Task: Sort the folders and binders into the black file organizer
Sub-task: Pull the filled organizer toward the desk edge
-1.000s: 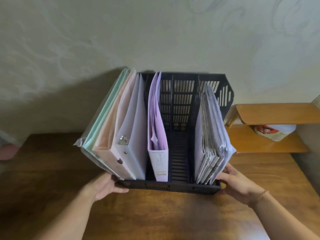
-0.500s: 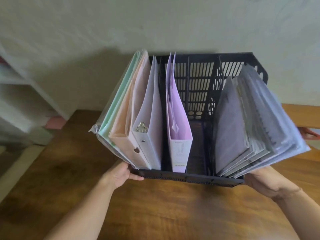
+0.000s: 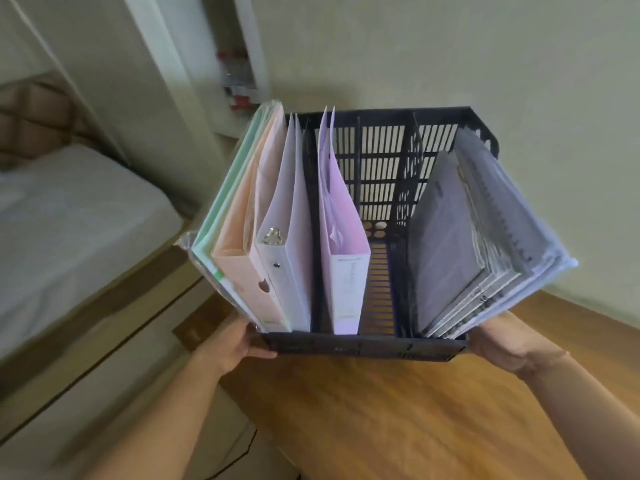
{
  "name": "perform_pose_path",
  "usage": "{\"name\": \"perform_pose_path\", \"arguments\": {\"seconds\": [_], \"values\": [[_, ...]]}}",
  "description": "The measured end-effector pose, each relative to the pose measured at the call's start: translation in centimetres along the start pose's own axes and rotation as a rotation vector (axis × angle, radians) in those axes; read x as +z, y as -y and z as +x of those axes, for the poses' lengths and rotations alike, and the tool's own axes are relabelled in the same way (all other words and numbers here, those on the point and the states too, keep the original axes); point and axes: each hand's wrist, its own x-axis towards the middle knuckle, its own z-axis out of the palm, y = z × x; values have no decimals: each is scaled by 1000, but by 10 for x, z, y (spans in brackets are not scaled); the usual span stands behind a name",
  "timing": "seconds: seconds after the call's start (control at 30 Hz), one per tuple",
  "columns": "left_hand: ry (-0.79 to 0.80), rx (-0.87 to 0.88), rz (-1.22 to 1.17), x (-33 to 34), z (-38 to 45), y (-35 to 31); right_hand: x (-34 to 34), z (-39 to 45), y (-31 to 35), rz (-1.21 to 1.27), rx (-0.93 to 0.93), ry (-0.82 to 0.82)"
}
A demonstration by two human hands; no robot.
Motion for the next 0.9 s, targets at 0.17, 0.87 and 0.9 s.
{"name": "perform_pose_path", "arguments": {"seconds": [0.17,0.87,0.9], "values": [[-91,-3,-86,-80,4,-5,71,62,-6,-61,36,58],[-178,-97,-103,-218,68,37,172,206,-71,-103,321,69],[-176,-105,-109,-217,69,41,170,208,-77,-99,327,64]]}}
